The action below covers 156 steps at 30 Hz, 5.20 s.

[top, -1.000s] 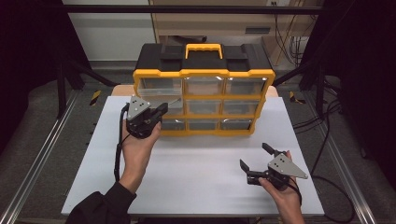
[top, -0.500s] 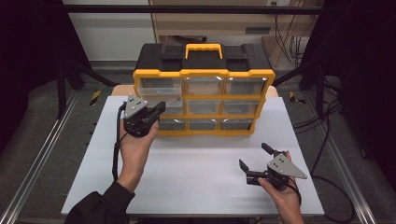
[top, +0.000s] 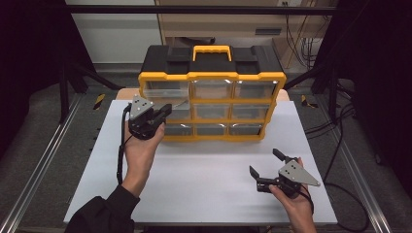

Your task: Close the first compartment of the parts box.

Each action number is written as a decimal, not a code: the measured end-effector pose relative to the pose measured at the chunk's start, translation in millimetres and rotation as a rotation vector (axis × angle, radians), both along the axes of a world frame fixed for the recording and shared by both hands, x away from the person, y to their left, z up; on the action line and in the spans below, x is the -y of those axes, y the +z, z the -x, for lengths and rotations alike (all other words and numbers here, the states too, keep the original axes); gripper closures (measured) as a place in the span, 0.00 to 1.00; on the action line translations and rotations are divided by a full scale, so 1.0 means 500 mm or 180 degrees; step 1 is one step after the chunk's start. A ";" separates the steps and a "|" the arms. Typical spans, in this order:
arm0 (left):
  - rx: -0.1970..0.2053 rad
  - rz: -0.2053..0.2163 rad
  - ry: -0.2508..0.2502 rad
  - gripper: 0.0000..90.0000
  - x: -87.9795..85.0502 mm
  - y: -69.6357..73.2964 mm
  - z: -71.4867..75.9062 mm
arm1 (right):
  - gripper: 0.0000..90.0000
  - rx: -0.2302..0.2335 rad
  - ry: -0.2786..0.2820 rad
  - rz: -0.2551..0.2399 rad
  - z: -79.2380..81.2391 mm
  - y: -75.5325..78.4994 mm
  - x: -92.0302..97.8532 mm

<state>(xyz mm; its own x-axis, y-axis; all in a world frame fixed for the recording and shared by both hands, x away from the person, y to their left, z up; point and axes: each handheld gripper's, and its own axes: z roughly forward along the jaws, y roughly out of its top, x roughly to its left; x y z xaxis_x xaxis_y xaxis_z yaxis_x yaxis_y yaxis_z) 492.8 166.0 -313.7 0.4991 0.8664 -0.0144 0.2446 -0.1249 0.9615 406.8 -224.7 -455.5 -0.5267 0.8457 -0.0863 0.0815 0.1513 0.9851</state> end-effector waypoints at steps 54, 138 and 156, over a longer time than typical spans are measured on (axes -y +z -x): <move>0.0002 -0.0168 0.0139 1.00 -0.004 0.006 -0.047 | 0.03 0.0001 0.0016 -0.0035 -0.001 0.000 0.002; 0.0060 -0.0294 0.0225 1.00 0.015 0.011 -0.076 | 0.03 0.0005 -0.0003 -0.0116 -0.001 0.003 0.010; 0.0068 -0.0333 0.0164 1.00 0.023 0.010 -0.078 | 0.02 -0.0022 0.0015 -0.0138 -0.003 0.000 0.008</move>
